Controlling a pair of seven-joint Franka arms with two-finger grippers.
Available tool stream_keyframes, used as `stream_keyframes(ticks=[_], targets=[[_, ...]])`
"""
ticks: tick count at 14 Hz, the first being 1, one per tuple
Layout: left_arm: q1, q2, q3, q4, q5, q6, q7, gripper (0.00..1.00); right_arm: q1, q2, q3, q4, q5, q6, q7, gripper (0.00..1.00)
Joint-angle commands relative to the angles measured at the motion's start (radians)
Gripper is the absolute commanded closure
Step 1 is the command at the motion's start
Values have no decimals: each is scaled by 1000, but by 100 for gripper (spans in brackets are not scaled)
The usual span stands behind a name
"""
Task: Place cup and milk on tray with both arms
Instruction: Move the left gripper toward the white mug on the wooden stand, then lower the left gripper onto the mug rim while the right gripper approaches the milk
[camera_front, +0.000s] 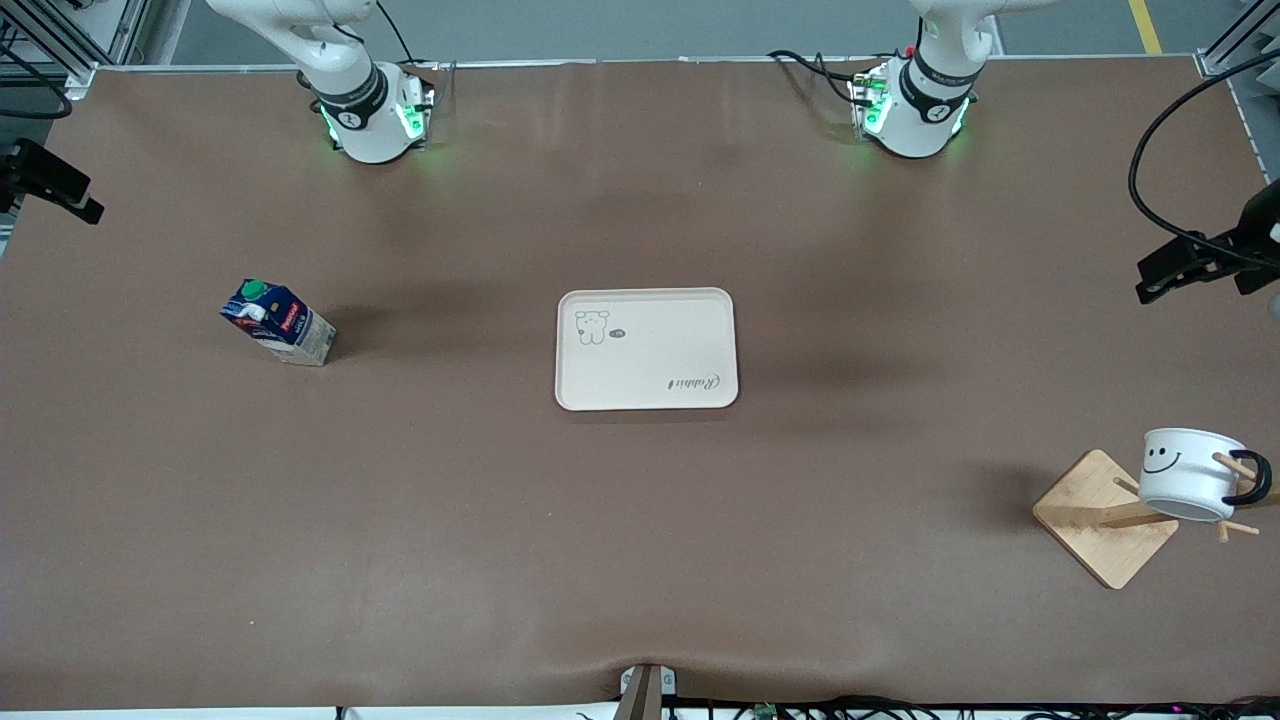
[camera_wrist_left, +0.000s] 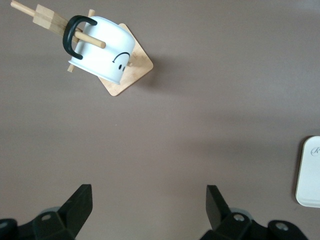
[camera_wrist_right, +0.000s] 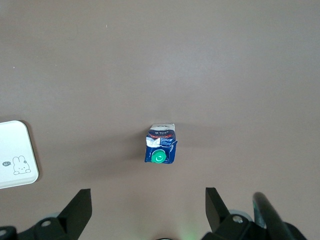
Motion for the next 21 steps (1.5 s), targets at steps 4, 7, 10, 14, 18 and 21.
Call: stream_keyframes(ticks=[4, 7, 10, 14, 18, 21], targets=[[79, 27, -6, -46, -62, 145, -36, 0, -9, -2, 4, -1, -3, 2, 3, 0], [101, 32, -6, -103, -66, 233, -43, 0, -9, -2, 6, -1, -3, 4, 3, 0], [122, 19, -6, -221, -102, 372, -54, 0, -3, 33, 6, 14, -5, -6, 2, 0], [132, 22, -7, -341, -164, 538, -54, 0, -6, 33, 6, 14, -5, -6, 2, 0], [159, 24, -7, -446, -171, 671, -54, 0, -6, 35, 6, 16, -3, -3, 0, 0], [185, 42, -7, -485, -170, 802, -31, 0, -3, 36, 6, 14, -5, -6, 2, 0]])
